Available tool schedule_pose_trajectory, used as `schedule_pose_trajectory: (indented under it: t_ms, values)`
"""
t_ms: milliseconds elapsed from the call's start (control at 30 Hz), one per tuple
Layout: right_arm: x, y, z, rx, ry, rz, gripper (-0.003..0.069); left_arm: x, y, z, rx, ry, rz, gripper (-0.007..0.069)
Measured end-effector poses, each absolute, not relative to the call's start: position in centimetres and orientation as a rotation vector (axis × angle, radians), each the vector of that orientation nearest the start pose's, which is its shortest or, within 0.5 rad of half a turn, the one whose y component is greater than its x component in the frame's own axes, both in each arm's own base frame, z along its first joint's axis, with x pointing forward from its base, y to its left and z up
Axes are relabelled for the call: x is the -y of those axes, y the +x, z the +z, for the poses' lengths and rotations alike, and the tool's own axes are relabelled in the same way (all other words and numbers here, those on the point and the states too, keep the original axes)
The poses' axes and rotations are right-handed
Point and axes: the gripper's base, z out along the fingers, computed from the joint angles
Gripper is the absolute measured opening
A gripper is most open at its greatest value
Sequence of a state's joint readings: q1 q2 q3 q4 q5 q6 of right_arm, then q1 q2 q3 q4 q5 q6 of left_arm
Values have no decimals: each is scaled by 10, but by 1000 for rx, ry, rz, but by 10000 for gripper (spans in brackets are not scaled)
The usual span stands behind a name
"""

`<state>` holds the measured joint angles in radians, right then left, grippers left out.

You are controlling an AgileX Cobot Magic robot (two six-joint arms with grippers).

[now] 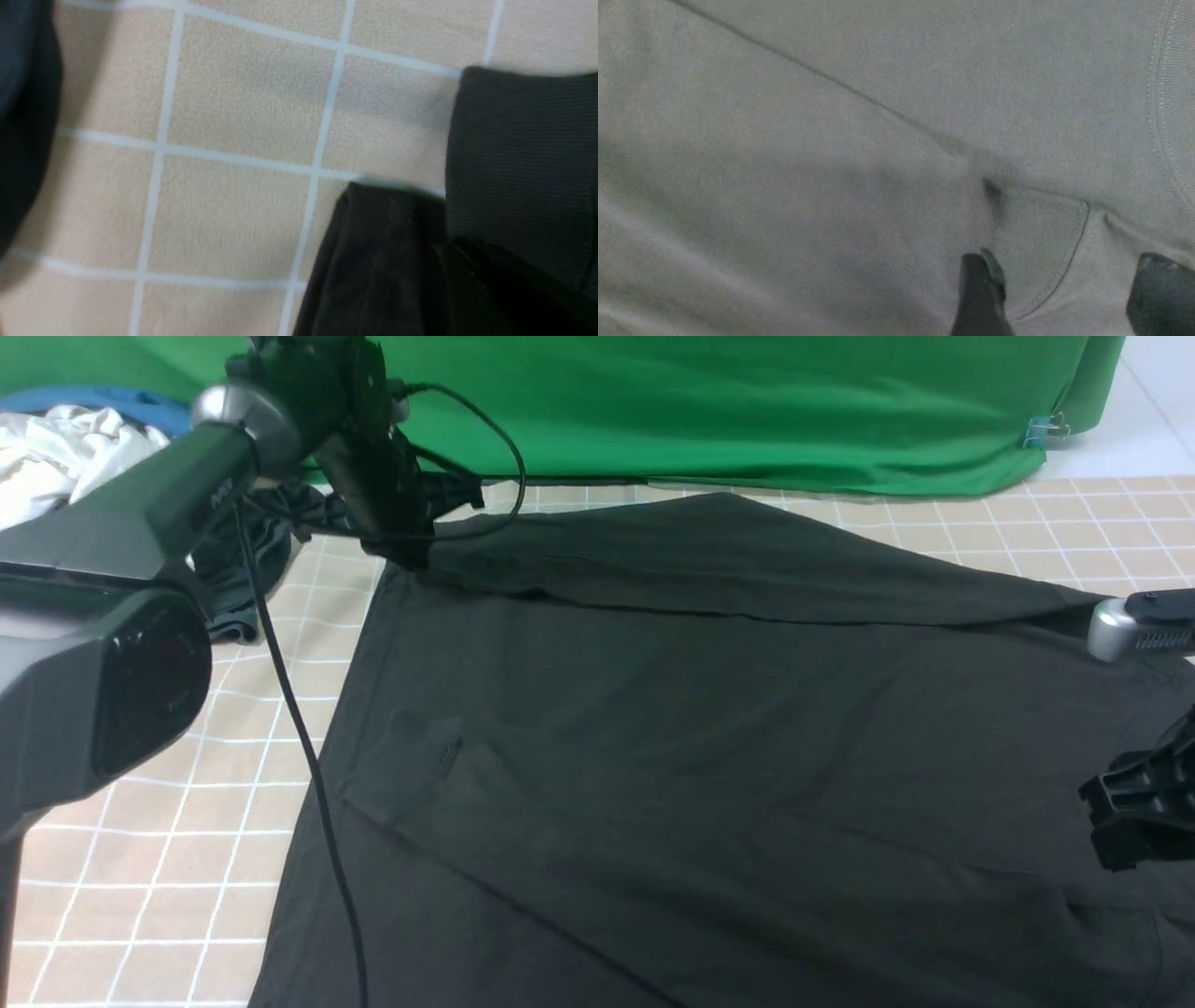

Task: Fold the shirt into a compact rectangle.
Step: 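Fold the left side of the dark shirt inward over its body with the left gripper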

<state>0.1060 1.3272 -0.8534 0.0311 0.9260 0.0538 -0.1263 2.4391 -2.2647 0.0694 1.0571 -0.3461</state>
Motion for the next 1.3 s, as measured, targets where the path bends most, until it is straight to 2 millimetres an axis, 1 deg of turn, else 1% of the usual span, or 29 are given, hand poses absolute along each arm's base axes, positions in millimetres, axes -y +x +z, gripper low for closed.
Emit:
schedule_pose_trajectory:
  t_ms: [33, 67, 167, 267, 400, 433, 533, 600, 633, 667, 700, 733, 800, 900, 967, 1033, 1067, 1167, 1233, 1300]
  values:
    - [-27, 232, 244, -2885, -53, 69, 448, 61, 525, 199, -2701, -262, -45, 27]
    - [-27, 232, 244, -2885, -53, 69, 448, 61, 521, 211, -2700, -248, -42, 27]
    - [-27, 232, 244, -2885, -53, 69, 448, 61, 515, 230, -2706, -232, -37, 27]
    - [-27, 232, 244, -2884, -53, 69, 448, 60, 508, 242, -2722, -220, -28, 27]
    - [-27, 233, 245, -2873, -52, 70, 448, 60, 497, 267, -2707, -206, -60, 27]
    - [-27, 233, 245, -2871, -52, 70, 448, 61, 491, 278, -2696, -204, -85, 27]
    - [-27, 233, 245, -2867, -52, 71, 448, 60, 476, 299, -2679, -208, -106, 27]
    - [-27, 233, 245, -2864, -52, 71, 448, 58, 464, 304, -2694, -209, -103, 27]
    - [-27, 233, 245, -2864, -52, 71, 448, 58, 461, 305, -2699, -210, -101, 27]
    - [-27, 234, 245, -2860, -52, 71, 448, 56, 449, 308, -2718, -222, -99, 27]
    - [-27, 234, 245, -2860, -51, 71, 448, 56, 448, 302, -2737, -226, -95, 27]
    - [-27, 234, 245, -2857, -47, 72, 448, 55, 437, 302, -2764, -238, -93, 27]
    - [-27, 234, 245, -2856, -47, 72, 448, 54, 423, 295, -2803, -250, -80, 27]
    - [-27, 234, 245, -2854, -47, 72, 448, 54, 405, 289, -2832, -266, -50, 27]
    - [-27, 234, 245, -2852, -46, 73, 448, 53, 394, 281, -2866, -272, -37, 27]
    - [-27, 234, 245, -2852, -44, 73, 448, 53, 387, 277, -2879, -281, -34, 27]
    - [-27, 234, 245, -2852, -44, 73, 448, 53, 381, 270, -2901, -286, -28, 27]
    - [-27, 234, 245, -2852, -43, 73, 448, 52, 371, 259, -2932, -287, -16, 27]
    - [-27, 234, 245, -2852, -43, 73, 448, 50, 365, 254, -2952, -289, 3, 27]
    - [-27, 234, 245, -2852, -43, 73, 448, 49, 362, 253, -2957, -294, 23, 27]
